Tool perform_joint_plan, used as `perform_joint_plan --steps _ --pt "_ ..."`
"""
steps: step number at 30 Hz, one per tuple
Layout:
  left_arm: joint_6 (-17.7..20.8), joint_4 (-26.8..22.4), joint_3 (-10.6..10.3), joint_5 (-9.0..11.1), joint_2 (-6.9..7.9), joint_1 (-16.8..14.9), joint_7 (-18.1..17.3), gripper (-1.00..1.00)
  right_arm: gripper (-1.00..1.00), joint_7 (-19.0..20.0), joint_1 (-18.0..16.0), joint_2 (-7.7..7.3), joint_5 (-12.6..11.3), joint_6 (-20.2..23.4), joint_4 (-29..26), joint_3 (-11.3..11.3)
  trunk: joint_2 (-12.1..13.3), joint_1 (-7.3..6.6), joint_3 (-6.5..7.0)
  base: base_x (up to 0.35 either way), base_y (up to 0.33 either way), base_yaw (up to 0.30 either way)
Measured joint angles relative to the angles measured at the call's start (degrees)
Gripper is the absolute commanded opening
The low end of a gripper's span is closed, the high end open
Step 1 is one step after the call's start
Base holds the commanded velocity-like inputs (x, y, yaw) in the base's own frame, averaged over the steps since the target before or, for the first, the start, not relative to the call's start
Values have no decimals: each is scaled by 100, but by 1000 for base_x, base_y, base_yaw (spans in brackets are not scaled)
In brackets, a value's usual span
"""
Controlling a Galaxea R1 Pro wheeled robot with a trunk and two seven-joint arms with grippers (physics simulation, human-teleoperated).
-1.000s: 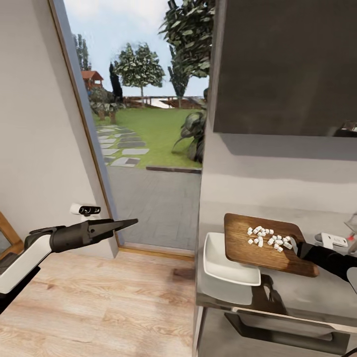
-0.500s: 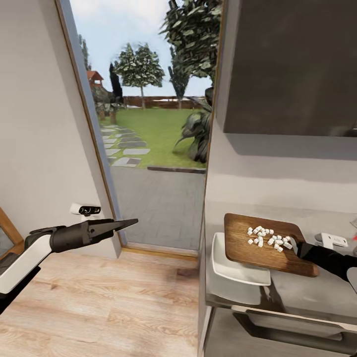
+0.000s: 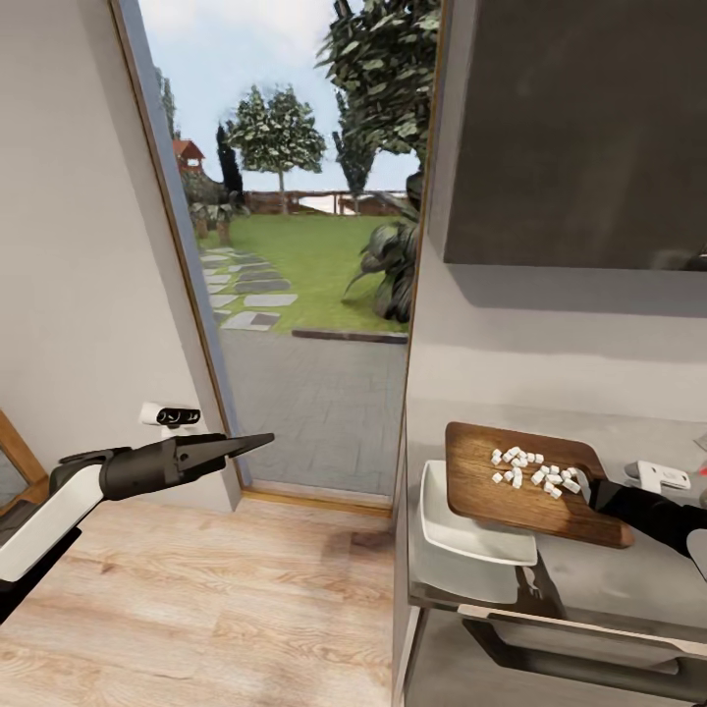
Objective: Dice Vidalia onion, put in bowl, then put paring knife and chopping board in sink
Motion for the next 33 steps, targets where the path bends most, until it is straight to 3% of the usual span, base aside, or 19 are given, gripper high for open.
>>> perform_joint_plan --steps 15,21,33 --pt "-1 8 0 -10 -136 0 16 100 -100 -34 0 0 10 -29 6 7 0 0 0 0 0 0" --pt "-6 9 0 -17 -140 0 17 100 -100 -26 1 41 552 -48 9 -7 0 0 0 0 0 0" --pt "-9 8 0 -19 -142 -1 16 100 -100 -8 0 140 682 -48 9 -17 0 0 0 0 0 0"
